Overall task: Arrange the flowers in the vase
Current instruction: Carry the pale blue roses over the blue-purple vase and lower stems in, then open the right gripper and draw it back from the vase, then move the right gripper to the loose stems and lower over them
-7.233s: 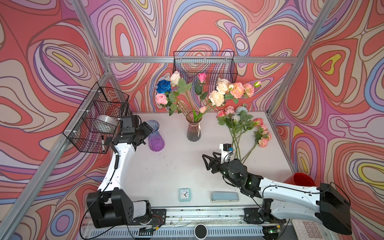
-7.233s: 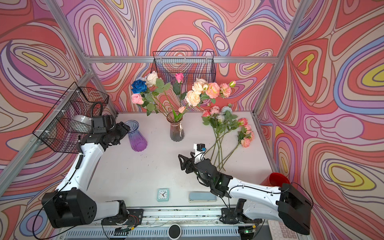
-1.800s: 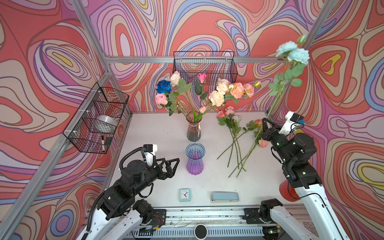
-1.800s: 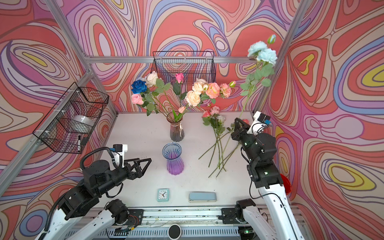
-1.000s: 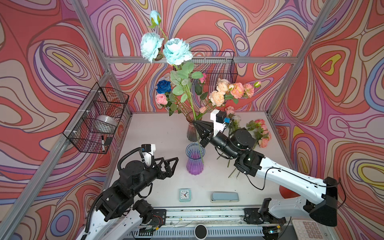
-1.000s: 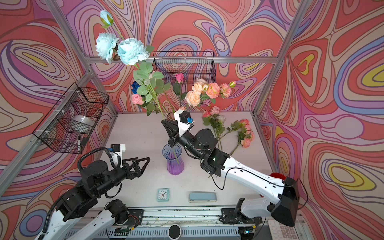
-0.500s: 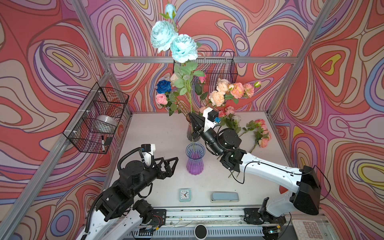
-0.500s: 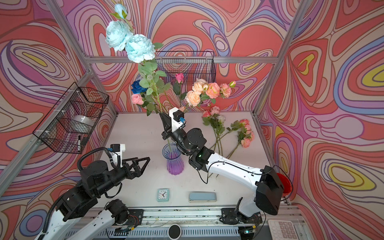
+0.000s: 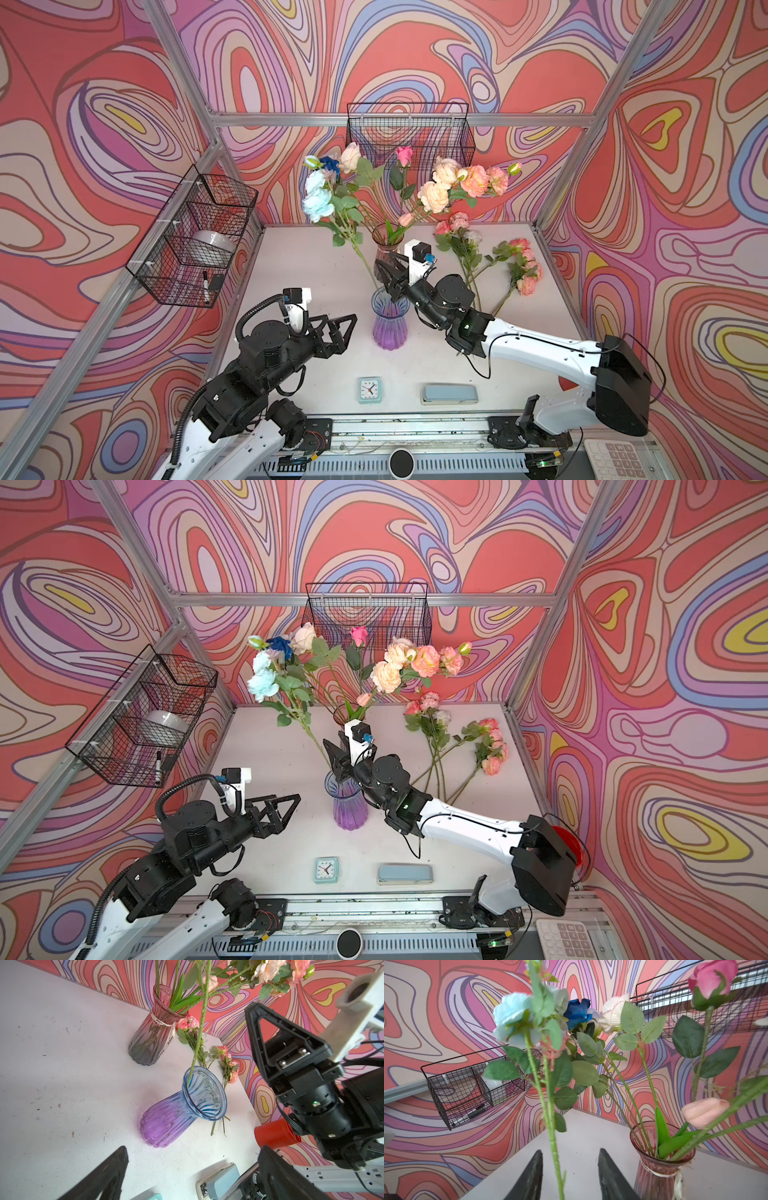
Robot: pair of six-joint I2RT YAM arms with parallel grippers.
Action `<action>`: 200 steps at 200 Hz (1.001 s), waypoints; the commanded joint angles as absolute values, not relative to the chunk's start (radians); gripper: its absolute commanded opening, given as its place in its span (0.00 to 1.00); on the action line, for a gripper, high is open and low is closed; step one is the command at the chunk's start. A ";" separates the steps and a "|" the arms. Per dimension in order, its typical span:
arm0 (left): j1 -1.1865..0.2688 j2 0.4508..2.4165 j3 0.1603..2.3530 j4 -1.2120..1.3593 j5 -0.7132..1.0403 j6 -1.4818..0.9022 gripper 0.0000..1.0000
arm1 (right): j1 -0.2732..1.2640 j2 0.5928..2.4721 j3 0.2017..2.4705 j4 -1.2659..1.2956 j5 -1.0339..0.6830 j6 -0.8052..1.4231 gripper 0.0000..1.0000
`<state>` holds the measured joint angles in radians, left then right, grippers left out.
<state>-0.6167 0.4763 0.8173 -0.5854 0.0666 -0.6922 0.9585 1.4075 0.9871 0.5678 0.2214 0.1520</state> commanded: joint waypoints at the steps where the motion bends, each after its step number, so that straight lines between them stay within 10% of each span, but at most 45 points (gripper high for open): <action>1: -0.624 0.492 0.827 -0.566 0.074 -0.697 1.00 | 0.967 1.312 0.947 0.468 0.213 0.246 0.48; 91: -0.624 0.476 0.790 -0.540 0.086 -0.695 1.00 | 0.937 1.103 0.848 -0.237 0.413 0.633 0.48; 200: -0.624 0.474 0.766 -0.539 0.102 -0.707 1.00 | 0.244 1.471 0.848 -0.292 0.042 0.615 0.32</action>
<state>-0.6167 0.4847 0.7776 -0.5545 0.0902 -0.6930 0.3283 1.3758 0.7937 -0.2848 0.1234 0.6621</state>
